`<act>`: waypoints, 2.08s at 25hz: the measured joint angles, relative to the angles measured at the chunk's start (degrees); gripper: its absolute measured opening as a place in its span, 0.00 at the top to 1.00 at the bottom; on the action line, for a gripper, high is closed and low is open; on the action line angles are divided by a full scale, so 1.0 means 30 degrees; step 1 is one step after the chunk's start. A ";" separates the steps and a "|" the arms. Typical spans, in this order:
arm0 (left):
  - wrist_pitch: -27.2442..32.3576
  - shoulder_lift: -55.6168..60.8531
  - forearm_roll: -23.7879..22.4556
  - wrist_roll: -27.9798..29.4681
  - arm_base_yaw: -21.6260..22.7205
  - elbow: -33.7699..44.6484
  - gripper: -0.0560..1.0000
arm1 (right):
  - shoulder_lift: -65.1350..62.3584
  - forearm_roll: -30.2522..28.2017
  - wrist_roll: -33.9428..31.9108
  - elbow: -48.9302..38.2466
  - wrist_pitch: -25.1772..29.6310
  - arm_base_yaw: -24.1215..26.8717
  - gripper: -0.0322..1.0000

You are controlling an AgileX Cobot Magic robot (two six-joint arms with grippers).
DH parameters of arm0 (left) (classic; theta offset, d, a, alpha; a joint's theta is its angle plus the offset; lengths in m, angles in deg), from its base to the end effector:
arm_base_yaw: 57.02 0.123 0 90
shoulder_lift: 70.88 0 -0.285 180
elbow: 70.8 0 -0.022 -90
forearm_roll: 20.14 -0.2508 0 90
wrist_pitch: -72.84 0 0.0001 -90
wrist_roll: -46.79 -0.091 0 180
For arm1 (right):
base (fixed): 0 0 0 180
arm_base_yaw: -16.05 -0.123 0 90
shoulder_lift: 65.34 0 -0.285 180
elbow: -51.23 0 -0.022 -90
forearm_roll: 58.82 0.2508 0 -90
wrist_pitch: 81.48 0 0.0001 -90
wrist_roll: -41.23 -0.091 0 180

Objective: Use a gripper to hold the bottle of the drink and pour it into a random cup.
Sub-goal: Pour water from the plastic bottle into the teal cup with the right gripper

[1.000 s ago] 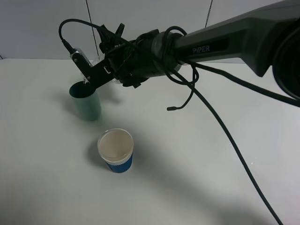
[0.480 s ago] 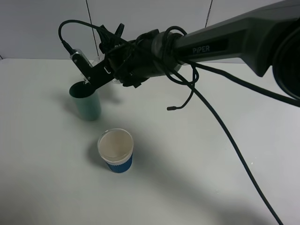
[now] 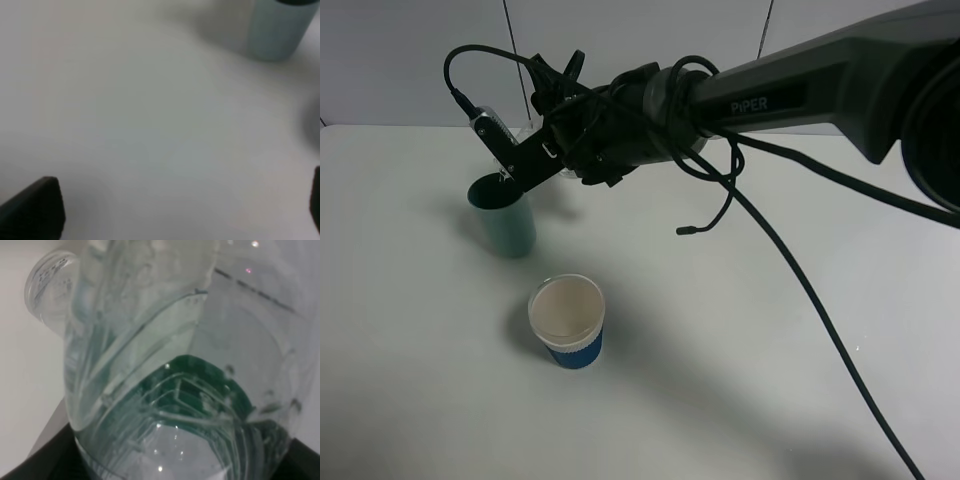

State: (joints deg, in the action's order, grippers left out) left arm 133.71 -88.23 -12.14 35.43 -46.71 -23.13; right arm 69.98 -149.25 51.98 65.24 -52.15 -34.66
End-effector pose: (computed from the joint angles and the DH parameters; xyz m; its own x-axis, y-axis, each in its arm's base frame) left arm 0.0210 -0.0074 0.2811 -0.5790 0.0254 -0.8149 -0.0055 0.9994 0.0350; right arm 0.3488 0.3558 0.1709 0.4649 -0.7821 0.4149 -0.2408 -0.5627 -0.7908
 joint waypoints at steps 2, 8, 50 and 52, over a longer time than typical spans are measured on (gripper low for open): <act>0.0000 0.0000 0.0000 0.0000 0.0000 0.0000 0.01 | 0.0000 0.0000 0.0065 0.0000 0.0000 0.0000 0.41; 0.0000 0.0000 0.0000 0.0000 0.0000 0.0000 0.01 | 0.0000 0.0000 0.0084 0.0000 0.0000 0.0000 0.41; 0.0000 0.0000 0.0000 0.0000 0.0000 0.0000 0.01 | -0.0437 -0.0431 0.1050 0.0000 -0.0018 0.0000 0.41; 0.0000 0.0000 0.0000 0.0000 0.0000 0.0000 0.01 | -0.0437 -0.0448 0.1050 0.0000 -0.0017 0.0000 0.41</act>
State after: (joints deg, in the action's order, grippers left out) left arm 133.71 -88.23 -12.14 35.43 -46.71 -23.13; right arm 68.67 -150.59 55.14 65.24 -52.21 -34.66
